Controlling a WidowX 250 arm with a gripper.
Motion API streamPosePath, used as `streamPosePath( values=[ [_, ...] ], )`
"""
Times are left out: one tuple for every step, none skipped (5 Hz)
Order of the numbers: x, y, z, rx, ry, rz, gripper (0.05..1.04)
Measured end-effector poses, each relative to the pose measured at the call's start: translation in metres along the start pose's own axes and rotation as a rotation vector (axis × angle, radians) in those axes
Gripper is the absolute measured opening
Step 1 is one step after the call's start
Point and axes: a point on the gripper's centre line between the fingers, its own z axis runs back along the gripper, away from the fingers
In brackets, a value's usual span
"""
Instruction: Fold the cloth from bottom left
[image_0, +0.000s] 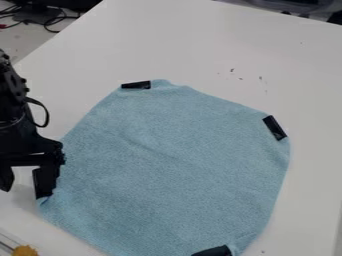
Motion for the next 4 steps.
streamPosePath(
  values=[
    [0.0071, -0.0061, 0.0016, 0.009, 0.011, -0.024, 0.951],
    [0.0078, -0.0051, -0.0053, 0.004, 0.035, -0.046, 0.670],
    [0.0106, -0.0020, -0.0058, -0.006, 0.016, -0.044, 0.381],
    [0.0075, 0.0025, -0.0057, -0.003, 0.016, -0.026, 0.202]
  ],
)
